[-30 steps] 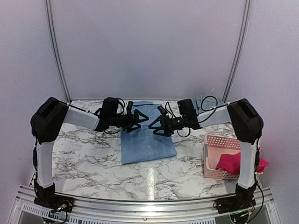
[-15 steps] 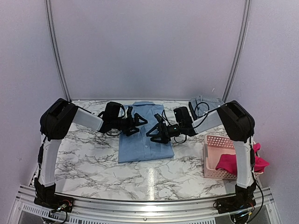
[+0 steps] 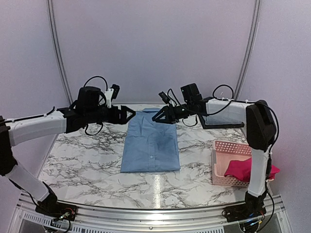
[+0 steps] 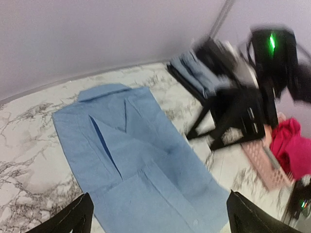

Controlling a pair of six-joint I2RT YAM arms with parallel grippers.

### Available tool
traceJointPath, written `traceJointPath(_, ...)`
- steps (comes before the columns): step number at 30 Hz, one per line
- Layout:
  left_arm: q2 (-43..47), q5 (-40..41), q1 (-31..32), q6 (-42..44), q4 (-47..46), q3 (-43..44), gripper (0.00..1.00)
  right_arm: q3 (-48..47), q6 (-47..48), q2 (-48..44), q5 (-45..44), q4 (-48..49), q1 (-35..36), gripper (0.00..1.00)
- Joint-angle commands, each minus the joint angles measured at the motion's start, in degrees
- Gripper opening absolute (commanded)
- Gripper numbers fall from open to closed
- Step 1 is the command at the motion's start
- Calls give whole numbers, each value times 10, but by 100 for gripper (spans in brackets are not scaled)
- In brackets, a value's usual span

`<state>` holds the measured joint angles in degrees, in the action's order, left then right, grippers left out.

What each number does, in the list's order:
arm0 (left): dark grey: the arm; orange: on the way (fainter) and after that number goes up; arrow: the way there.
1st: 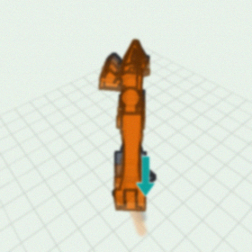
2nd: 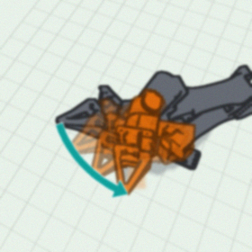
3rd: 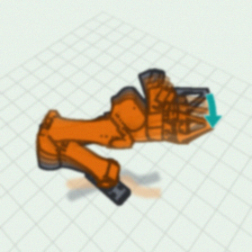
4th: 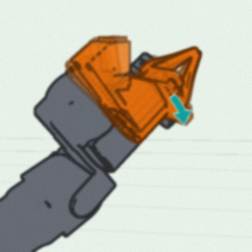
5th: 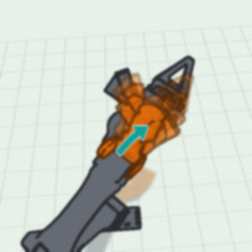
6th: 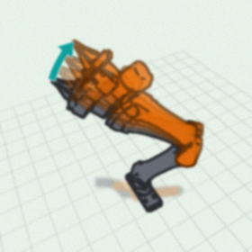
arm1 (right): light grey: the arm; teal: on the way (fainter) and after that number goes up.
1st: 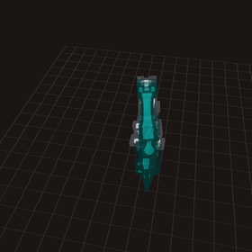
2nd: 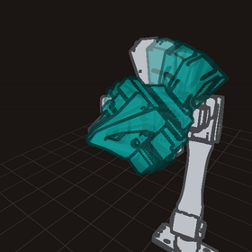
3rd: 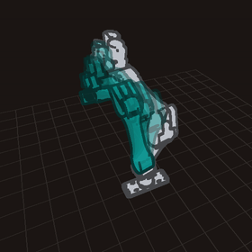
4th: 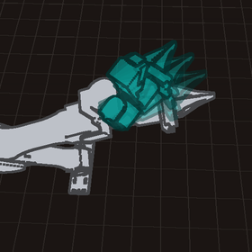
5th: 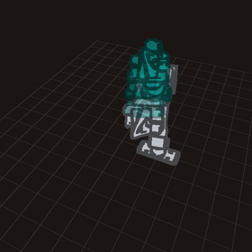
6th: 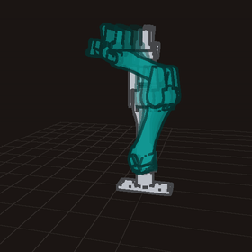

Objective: Fold and stack the mixed laundry pile
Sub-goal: Smooth out the 2/3-rectangle-folded shirt at the center of the board, then fold the 2/3-rectangle-folded shirt at the center of the board.

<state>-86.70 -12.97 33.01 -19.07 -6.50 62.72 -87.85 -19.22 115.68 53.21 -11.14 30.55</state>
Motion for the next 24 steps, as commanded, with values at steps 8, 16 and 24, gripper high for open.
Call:
traceJointPath(8, 56, 239, 223, 371, 119, -133, 92, -244, 98, 183, -12, -196, 31, 21)
traceJointPath(16, -23, 266, 313, 464, 112, -130, 80, -255, 151, 250, -58, -246, 41, 15)
traceJointPath(24, -145, 341, 333, 488, 56, -100, 70, -204, 191, 270, -111, -270, 39, 13)
